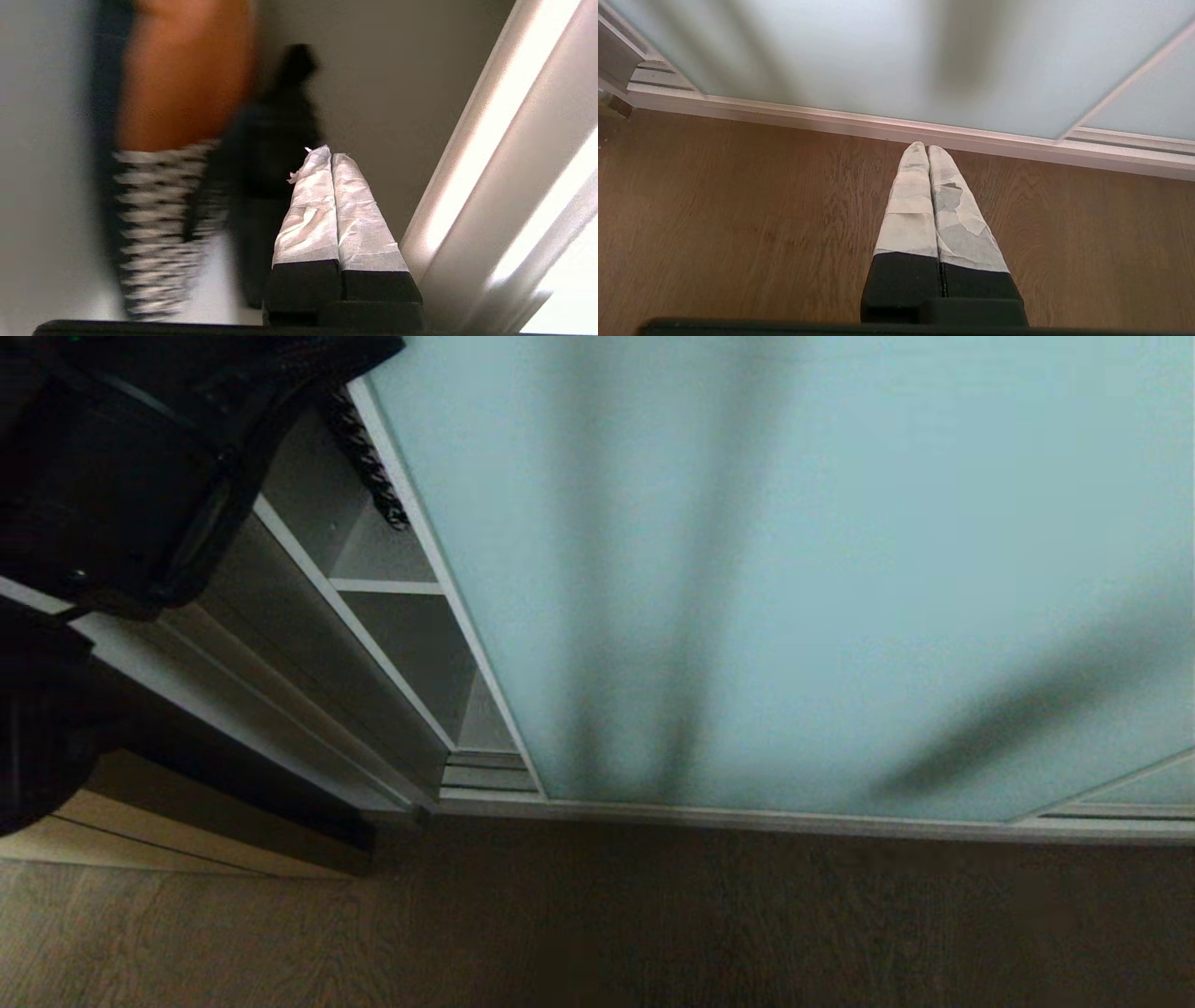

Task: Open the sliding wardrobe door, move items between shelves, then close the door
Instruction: Open the door

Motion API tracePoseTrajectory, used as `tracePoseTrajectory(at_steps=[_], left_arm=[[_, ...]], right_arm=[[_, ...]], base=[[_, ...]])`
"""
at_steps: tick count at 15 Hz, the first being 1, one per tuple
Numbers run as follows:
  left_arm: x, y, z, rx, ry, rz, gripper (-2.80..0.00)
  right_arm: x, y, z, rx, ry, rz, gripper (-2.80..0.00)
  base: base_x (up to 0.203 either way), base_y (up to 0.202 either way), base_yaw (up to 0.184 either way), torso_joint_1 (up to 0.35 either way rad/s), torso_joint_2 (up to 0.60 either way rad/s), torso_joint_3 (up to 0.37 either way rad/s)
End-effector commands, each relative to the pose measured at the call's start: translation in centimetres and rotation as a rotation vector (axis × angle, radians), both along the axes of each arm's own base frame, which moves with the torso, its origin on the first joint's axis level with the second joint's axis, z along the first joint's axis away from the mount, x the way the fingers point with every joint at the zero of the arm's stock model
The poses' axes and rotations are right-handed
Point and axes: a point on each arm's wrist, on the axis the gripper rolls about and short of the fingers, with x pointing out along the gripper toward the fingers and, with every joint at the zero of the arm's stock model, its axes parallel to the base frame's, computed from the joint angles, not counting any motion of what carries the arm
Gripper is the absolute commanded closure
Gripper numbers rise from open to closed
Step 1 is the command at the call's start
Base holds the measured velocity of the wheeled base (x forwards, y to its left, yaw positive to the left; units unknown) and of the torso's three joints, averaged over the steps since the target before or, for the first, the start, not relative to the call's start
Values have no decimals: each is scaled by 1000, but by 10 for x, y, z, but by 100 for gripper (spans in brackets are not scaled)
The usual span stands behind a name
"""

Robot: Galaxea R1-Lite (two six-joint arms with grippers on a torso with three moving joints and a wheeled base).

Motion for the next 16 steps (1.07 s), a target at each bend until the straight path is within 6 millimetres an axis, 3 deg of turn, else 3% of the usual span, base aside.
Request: tracePoseTrajectory(at_steps=[1, 7, 12, 16], left_arm=[[5, -24, -10, 6, 26, -46, 0], [-7, -94, -25, 33, 51, -233, 0], [-7, -153, -47, 50, 37, -335, 0], [-2, -196, -53, 38, -4, -376, 0]], right_arm=[[0, 0, 0, 0, -3, 1, 0], [0, 0, 0, 0, -3, 1, 0], [0, 0, 0, 0, -2, 1, 0], [0, 0, 0, 0, -3, 0, 0]], base=[[0, 0, 0, 0, 0, 0], [0, 0, 0, 0, 0, 0], [0, 0, 0, 0, 0, 0], [0, 0, 0, 0, 0, 0]])
